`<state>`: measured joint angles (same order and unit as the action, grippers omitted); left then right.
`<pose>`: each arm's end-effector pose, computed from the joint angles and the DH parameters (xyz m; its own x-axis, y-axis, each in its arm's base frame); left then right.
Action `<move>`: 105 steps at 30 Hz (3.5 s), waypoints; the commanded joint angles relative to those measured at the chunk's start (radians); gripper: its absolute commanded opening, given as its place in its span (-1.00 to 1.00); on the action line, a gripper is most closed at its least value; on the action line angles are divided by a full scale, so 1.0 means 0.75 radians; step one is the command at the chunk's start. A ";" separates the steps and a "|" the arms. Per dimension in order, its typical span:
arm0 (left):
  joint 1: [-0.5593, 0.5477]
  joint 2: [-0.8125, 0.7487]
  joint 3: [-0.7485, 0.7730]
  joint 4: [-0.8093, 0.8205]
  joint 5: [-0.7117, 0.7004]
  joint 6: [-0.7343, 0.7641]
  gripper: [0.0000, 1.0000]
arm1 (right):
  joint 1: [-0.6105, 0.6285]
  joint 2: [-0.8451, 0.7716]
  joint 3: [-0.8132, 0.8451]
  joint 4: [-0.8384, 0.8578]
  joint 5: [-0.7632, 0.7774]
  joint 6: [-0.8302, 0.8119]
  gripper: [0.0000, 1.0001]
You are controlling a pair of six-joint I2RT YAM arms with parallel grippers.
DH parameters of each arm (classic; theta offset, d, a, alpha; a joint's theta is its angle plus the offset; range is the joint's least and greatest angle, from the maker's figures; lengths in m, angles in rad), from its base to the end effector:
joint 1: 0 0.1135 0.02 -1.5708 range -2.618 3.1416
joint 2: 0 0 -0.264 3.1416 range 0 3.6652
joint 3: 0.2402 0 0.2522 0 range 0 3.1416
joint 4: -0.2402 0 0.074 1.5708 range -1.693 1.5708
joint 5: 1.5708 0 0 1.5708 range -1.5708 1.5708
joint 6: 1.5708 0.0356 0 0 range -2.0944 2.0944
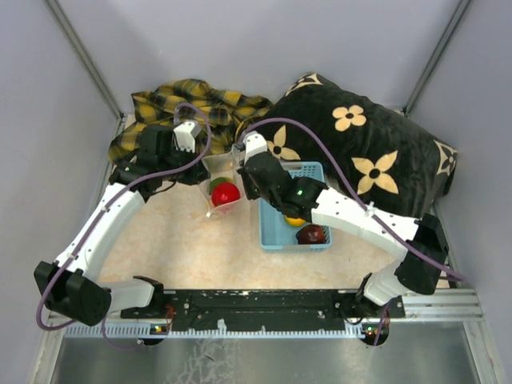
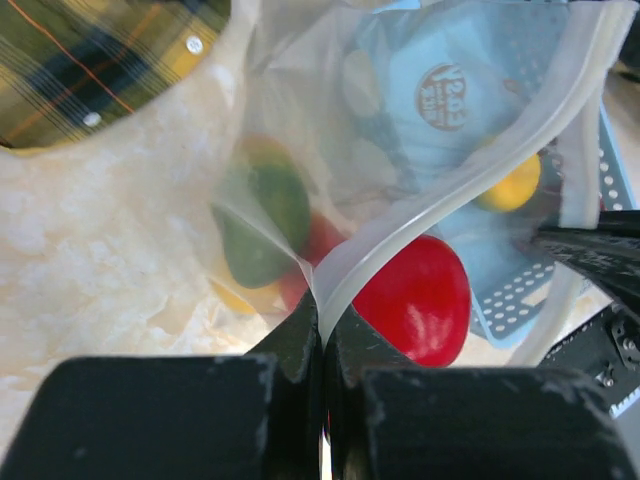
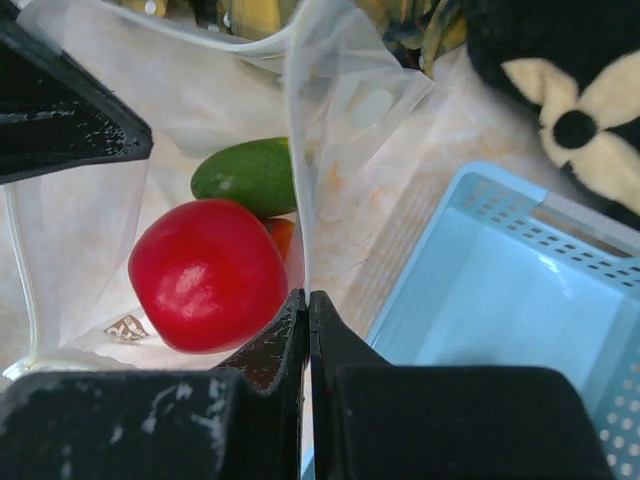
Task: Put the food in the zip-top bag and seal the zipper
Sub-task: Pick up the fake fruit from the bin.
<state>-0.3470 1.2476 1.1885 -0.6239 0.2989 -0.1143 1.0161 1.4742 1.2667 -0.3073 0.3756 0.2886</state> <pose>0.2485 -0.1010 0.3411 -0.6512 0.1196 -0.7494 0.4686 0.8401 -0.2731 0.1901 0.2820 0.3318 -0.4258 -0.1845 -0.8858 -0.5231 0.8490 0.0746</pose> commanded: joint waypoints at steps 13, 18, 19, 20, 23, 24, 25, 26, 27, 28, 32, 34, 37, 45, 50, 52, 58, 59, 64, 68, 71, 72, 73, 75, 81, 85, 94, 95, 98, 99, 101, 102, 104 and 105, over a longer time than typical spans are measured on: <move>-0.028 0.137 0.229 -0.069 -0.009 -0.037 -1.00 | -0.200 -0.029 0.426 -0.445 -0.220 -0.108 -1.00; -0.033 0.190 0.173 -0.063 -0.040 -0.036 -1.00 | -0.197 -0.012 0.482 -0.440 -0.443 -0.114 -1.00; -0.037 0.197 0.174 -0.062 -0.037 -0.036 -1.00 | -0.197 -0.011 0.494 -0.441 -0.431 -0.114 -1.00; -0.040 0.201 0.172 -0.062 -0.038 -0.035 -1.00 | -0.196 -0.005 0.505 -0.448 -0.397 -0.116 -1.00; -0.041 0.193 0.159 -0.067 -0.095 -0.020 -1.00 | -0.196 0.029 0.558 -0.499 -0.362 -0.131 -1.00; -0.042 0.189 0.157 -0.075 -0.137 -0.015 -1.00 | -0.197 0.038 0.569 -0.506 -0.389 -0.136 -1.00; -0.041 0.186 0.158 -0.086 -0.178 -0.013 -1.00 | -0.196 0.045 0.572 -0.508 -0.404 -0.139 -1.00; -0.041 0.181 0.159 -0.094 -0.202 -0.008 -1.00 | -0.197 0.048 0.564 -0.507 -0.391 -0.139 -1.00; -0.042 0.175 0.159 -0.099 -0.210 -0.006 -1.00 | -0.197 0.052 0.547 -0.503 -0.364 -0.139 -1.00; -0.042 0.168 0.163 -0.107 -0.209 -0.007 -1.00 | -0.195 0.056 0.528 -0.505 -0.320 -0.139 -1.00; -0.041 0.120 0.199 -0.120 -0.209 -0.014 -1.00 | -0.200 0.067 0.420 -0.515 -0.186 -0.117 -1.00; -0.042 0.094 0.221 -0.127 -0.235 -0.012 -1.00 | -0.201 0.066 0.376 -0.498 -0.186 -0.094 -1.00; -0.041 0.074 0.235 -0.110 -0.251 -0.004 -1.00 | -0.201 0.053 0.322 -0.459 -0.234 -0.073 -0.98; -0.042 0.075 0.154 -0.048 -0.207 0.016 -1.00 | -0.200 -0.057 0.278 -0.387 -0.370 -0.110 -0.32; -0.040 0.057 0.141 -0.033 -0.206 0.023 -1.00 | -0.201 -0.165 0.225 -0.386 -0.418 -0.136 -0.01; -0.041 0.051 0.129 -0.031 -0.197 0.021 -1.00 | -0.204 -0.202 0.195 -0.400 -0.412 -0.148 0.09; -0.040 0.036 0.114 -0.023 -0.188 0.025 -1.00 | -0.221 -0.235 0.092 -0.470 -0.284 -0.164 0.36; -0.040 0.034 0.110 -0.021 -0.188 0.027 -1.00 | -0.223 -0.235 0.072 -0.469 -0.271 -0.164 0.43; -0.035 0.024 0.084 -0.007 -0.170 0.030 -1.00 | -0.255 -0.226 -0.071 -0.401 -0.233 -0.164 0.62; -0.034 0.023 0.072 0.001 -0.147 0.030 -1.00 | -0.301 -0.184 -0.190 -0.312 -0.243 -0.160 0.65; -0.033 0.023 0.067 0.008 -0.134 0.031 -1.00 | -0.305 -0.127 -0.242 -0.263 -0.209 -0.173 0.68; -0.031 0.024 0.065 0.010 -0.131 0.030 -1.00 | -0.305 -0.103 -0.248 -0.257 -0.198 -0.174 0.69; -0.032 0.023 0.063 0.012 -0.128 0.030 -1.00 | -0.307 -0.081 -0.254 -0.253 -0.187 -0.174 0.69; -0.030 0.023 0.056 0.015 -0.124 0.031 -1.00 | -0.308 -0.040 -0.263 -0.250 -0.163 -0.176 0.70; -0.032 0.024 0.052 0.021 -0.118 0.030 -1.00 | -0.324 0.057 -0.289 -0.254 -0.106 -0.173 0.74; -0.032 0.024 0.049 0.021 -0.116 0.032 -1.00 | -0.329 0.113 -0.305 -0.247 -0.084 -0.174 0.74; -0.030 0.024 0.045 0.024 -0.111 0.031 -1.00 | -0.351 0.201 -0.326 -0.212 -0.099 -0.178 0.64; -0.030 0.022 0.045 0.026 -0.112 0.031 -1.00 | -0.352 0.206 -0.326 -0.213 -0.102 -0.181 0.61; -0.030 0.021 0.043 0.028 -0.108 0.030 -1.00 | -0.353 0.207 -0.326 -0.213 -0.101 -0.184 0.53; -0.030 0.020 0.042 0.028 -0.109 0.031 -1.00 | -0.352 0.201 -0.327 -0.217 -0.103 -0.184 0.49; -0.029 0.020 0.045 0.031 -0.104 0.028 -1.00 | -0.352 0.187 -0.323 -0.226 -0.102 -0.184 0.37; -0.029 0.020 0.043 0.031 -0.102 0.028 -1.00 | -0.352 0.177 -0.319 -0.233 -0.102 -0.184 0.32; -0.027 0.018 0.045 0.033 -0.094 0.028 -1.00 | -0.352 0.154 -0.317 -0.241 -0.104 -0.184 0.22; -0.028 0.018 0.044 0.032 -0.090 0.028 -1.00 | -0.353 0.139 -0.314 -0.249 -0.103 -0.183 0.19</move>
<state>-0.3729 1.2900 1.2270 -0.6342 0.2039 -0.1032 0.7605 1.6249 1.0149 -0.4950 0.2871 0.1566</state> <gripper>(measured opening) 0.006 0.758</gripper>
